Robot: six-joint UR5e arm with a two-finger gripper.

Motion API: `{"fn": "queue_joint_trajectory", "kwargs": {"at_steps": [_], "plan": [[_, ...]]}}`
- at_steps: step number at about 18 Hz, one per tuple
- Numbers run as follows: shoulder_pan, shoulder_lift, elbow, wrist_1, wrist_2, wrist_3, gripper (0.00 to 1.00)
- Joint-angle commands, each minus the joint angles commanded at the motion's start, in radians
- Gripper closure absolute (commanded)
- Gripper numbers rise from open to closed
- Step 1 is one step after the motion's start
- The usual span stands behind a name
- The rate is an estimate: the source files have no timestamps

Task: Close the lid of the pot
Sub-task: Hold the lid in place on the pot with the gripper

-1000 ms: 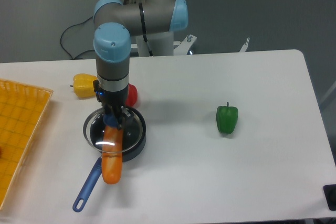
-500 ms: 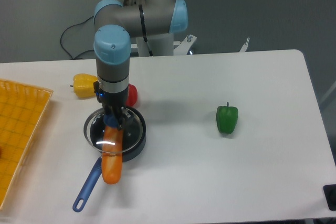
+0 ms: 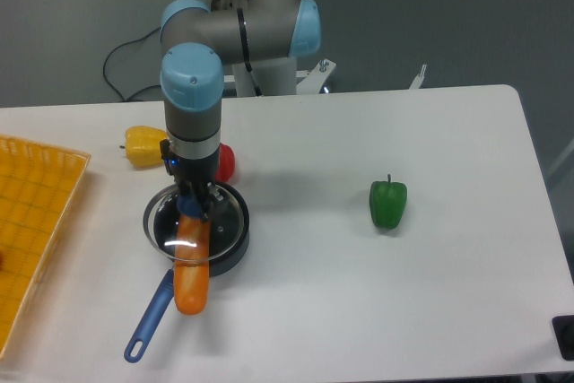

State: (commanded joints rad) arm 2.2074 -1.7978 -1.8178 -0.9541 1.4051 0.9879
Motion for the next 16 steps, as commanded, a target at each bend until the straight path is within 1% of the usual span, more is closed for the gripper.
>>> {"fn": "queue_joint_trajectory", "kwargs": {"at_steps": [3,5,6,16], "plan": [[0.000,-0.003,0.002,0.005,0.000,0.005,0.58],[0.000,-0.014,0.003,0.031,0.000,0.005,0.58],[0.000,-0.015,0.003,0.034,0.000,0.005,0.58],[0.000,-0.015,-0.002,0.032,0.000,0.006,0.58]]}}
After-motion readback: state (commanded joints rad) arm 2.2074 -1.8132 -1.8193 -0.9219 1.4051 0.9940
